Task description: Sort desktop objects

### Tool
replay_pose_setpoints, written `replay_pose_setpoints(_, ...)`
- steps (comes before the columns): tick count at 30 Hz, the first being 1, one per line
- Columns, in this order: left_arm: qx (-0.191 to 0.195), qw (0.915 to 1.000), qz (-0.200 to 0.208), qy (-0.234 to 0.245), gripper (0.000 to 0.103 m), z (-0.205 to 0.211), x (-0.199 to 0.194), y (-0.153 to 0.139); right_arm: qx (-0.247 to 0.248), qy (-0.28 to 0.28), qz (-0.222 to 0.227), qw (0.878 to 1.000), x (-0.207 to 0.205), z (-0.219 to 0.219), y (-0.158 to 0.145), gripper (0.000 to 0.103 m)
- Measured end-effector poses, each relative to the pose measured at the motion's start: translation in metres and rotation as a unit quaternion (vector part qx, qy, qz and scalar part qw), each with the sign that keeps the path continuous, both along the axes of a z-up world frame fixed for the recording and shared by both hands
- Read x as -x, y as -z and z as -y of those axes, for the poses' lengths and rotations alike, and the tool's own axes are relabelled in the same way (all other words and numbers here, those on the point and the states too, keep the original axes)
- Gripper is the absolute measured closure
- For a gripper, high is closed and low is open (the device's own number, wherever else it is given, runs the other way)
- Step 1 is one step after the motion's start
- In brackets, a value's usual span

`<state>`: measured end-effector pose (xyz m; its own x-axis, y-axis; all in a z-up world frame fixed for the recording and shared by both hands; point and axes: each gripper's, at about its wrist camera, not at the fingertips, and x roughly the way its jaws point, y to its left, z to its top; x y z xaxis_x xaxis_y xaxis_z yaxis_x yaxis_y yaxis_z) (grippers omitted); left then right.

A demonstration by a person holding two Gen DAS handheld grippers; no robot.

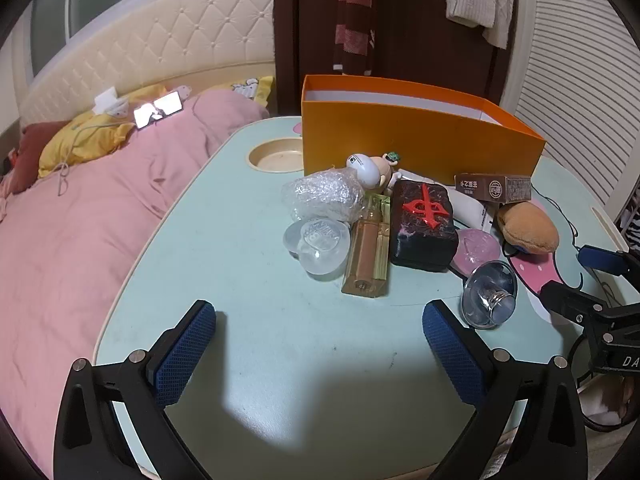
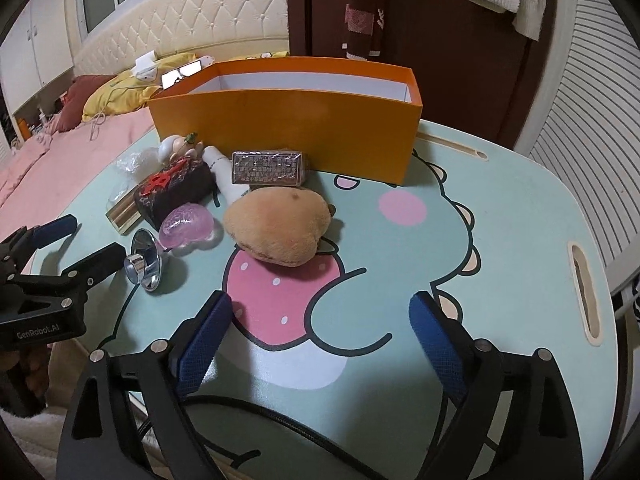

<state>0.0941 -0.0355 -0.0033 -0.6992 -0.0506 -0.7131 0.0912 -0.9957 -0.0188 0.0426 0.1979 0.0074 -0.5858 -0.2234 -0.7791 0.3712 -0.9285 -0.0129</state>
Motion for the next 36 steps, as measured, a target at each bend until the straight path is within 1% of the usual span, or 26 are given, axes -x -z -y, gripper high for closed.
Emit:
replay_pose_setpoints(3,-0.005,1.0000,-0.002,0.004,0.001,0.002,-0.001,-0.002,0.001,0.003,0.000,1.000,0.000,-0.002,0.000,0.012)
replay_pose_setpoints(4,-0.013,0.9999,-0.005,0.006,0.001,0.004,-0.001,-0.003,0.002,0.004,0.000,1.000,0.000,-0.002,0.000,0.012)
replay_pose_setpoints(6,-0.048,0.9988,-0.013,0.007,0.001,0.014,-0.001,-0.006,0.006,0.005,0.001,1.000,0.001,-0.005,-0.001,0.012)
replay_pose_setpoints(9,-0.066,0.9977,-0.013,-0.001,0.002,0.026,0.005,-0.008,0.010,0.007,0.001,1.000,0.001,-0.008,-0.001,0.012)
replay_pose_setpoints(10,-0.069,0.9975,-0.013,0.000,0.010,0.029,0.008,-0.009,0.010,0.007,0.001,1.000,0.001,-0.009,-0.001,0.012)
replay_pose_setpoints(12,-0.078,0.9968,-0.013,0.007,0.022,0.034,0.014,-0.010,0.012,0.007,0.001,1.000,0.001,-0.011,-0.001,0.012)
replay_pose_setpoints(14,-0.086,0.9962,-0.009,0.013,0.022,0.037,0.020,-0.011,0.013,0.007,0.001,1.000,0.002,-0.011,-0.001,0.012)
replay_pose_setpoints(17,-0.105,0.9939,-0.019,0.027,0.022,0.038,0.024,-0.014,0.015,0.007,0.002,1.000,0.002,-0.013,-0.002,0.012)
replay_pose_setpoints(18,-0.107,0.9933,-0.026,0.033,0.025,0.038,0.024,-0.017,0.016,0.006,0.002,1.000,0.002,-0.013,-0.002,0.012)
replay_pose_setpoints(19,-0.103,0.9935,-0.034,0.037,0.028,0.038,0.025,-0.019,0.017,0.006,0.002,1.000,0.002,-0.014,-0.002,0.012)
replay_pose_setpoints(20,-0.093,0.9943,-0.037,0.039,0.029,0.038,0.026,-0.021,0.017,0.006,0.002,1.000,0.002,-0.014,-0.002,0.012)
replay_pose_setpoints(21,-0.078,0.9957,-0.035,0.038,0.032,0.038,0.029,-0.021,0.017,0.006,0.002,1.000,0.002,-0.014,-0.002,0.012)
replay_pose_setpoints(22,-0.065,0.9969,-0.027,0.036,0.041,0.039,0.033,-0.020,0.018,0.006,0.002,1.000,0.003,-0.014,-0.002,0.012)
replay_pose_setpoints(24,-0.055,0.9977,-0.007,0.040,0.053,0.041,0.040,-0.015,0.019,0.006,0.002,1.000,0.003,-0.015,-0.002,0.012)
replay_pose_setpoints(26,-0.061,0.9971,-0.001,0.046,0.054,0.041,0.042,-0.011,0.019,0.006,0.002,1.000,0.003,-0.015,-0.002,0.012)
replay_pose_setpoints(29,-0.053,0.9962,-0.004,0.069,0.055,0.030,0.041,-0.010,0.022,0.007,0.003,1.000,0.003,-0.015,-0.002,0.012)
replay_pose_setpoints(30,-0.054,0.9956,-0.004,0.077,0.062,0.027,0.041,-0.010,0.023,0.007,0.003,1.000,0.003,-0.015,-0.002,0.012)
replay_pose_setpoints(31,-0.053,0.9950,-0.005,0.085,0.067,0.023,0.040,-0.010,0.024,0.007,0.003,1.000,0.003,-0.015,-0.002,0.012)
replay_pose_setpoints(34,-0.049,0.9942,-0.009,0.095,0.067,0.016,0.039,-0.011,0.027,0.010,0.003,1.000,0.003,-0.017,-0.003,0.012)
replay_pose_setpoints(36,-0.058,0.9938,-0.010,0.094,0.067,0.019,0.038,-0.011,0.032,0.013,0.004,0.999,0.004,-0.018,-0.005,0.012)
